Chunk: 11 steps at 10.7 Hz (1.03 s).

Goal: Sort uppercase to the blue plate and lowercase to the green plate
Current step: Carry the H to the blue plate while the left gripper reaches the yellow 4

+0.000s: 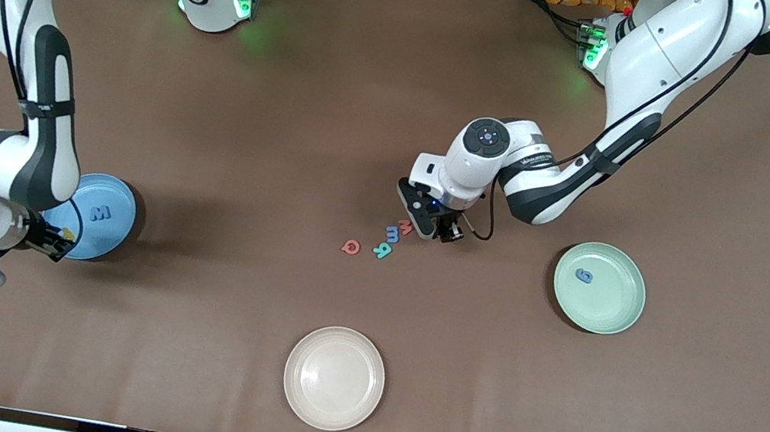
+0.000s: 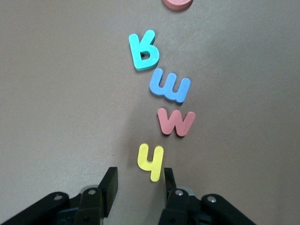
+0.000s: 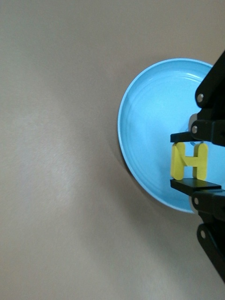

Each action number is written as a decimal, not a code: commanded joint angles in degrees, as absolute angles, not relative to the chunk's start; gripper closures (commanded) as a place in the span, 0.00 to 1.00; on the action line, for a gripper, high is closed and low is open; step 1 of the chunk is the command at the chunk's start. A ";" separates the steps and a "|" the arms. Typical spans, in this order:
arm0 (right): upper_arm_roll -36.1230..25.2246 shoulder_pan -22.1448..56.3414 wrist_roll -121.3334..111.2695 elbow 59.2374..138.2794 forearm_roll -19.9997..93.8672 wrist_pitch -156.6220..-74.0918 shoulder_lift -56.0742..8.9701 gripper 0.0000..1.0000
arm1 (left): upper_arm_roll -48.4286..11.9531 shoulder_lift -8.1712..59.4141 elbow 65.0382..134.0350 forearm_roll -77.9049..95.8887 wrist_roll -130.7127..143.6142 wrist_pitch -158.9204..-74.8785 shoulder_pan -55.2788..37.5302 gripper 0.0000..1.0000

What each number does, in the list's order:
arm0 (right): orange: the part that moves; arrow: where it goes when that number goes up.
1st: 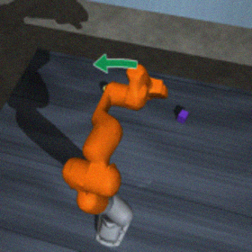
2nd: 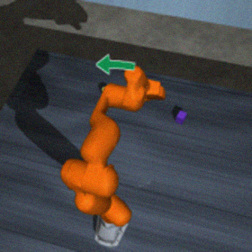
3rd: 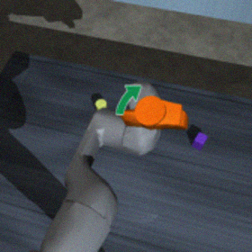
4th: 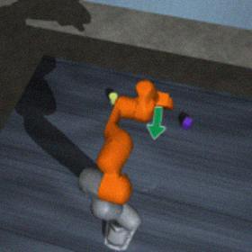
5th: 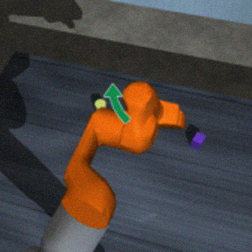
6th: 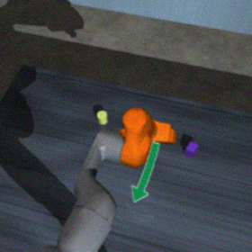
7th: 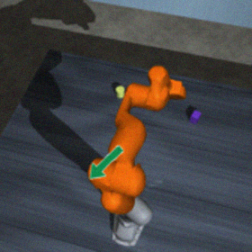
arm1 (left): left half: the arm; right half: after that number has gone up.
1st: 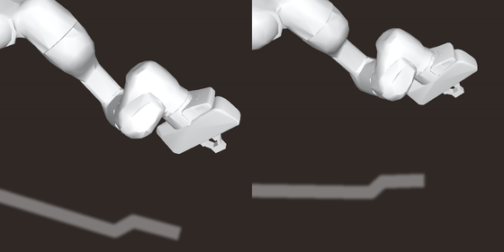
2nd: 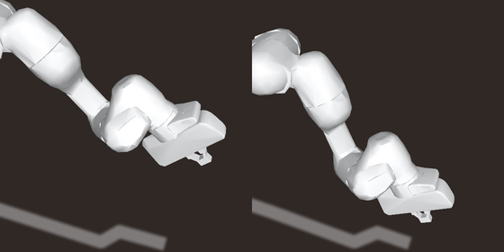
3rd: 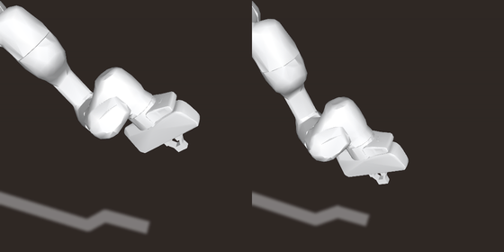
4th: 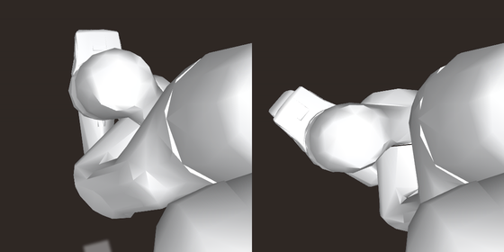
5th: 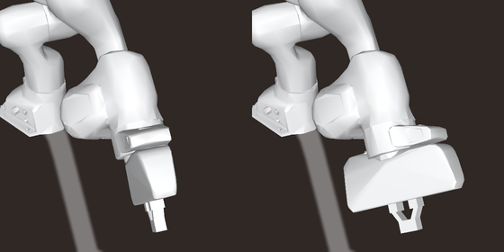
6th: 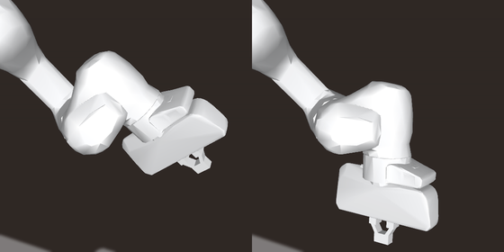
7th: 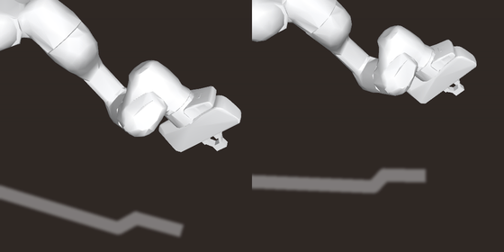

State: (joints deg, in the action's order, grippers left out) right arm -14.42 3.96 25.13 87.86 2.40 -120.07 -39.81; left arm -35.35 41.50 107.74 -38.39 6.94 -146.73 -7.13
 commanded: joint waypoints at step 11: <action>-13.62 3.60 24.17 92.02 2.55 -123.75 -38.14 1.00 | -32.78 43.68 105.29 -41.92 10.11 -147.92 -10.55 0.54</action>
State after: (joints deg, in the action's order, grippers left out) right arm -14.21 4.02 25.03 90.35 2.40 -123.16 -39.73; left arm -33.42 43.19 106.35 -39.95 8.09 -147.26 -9.51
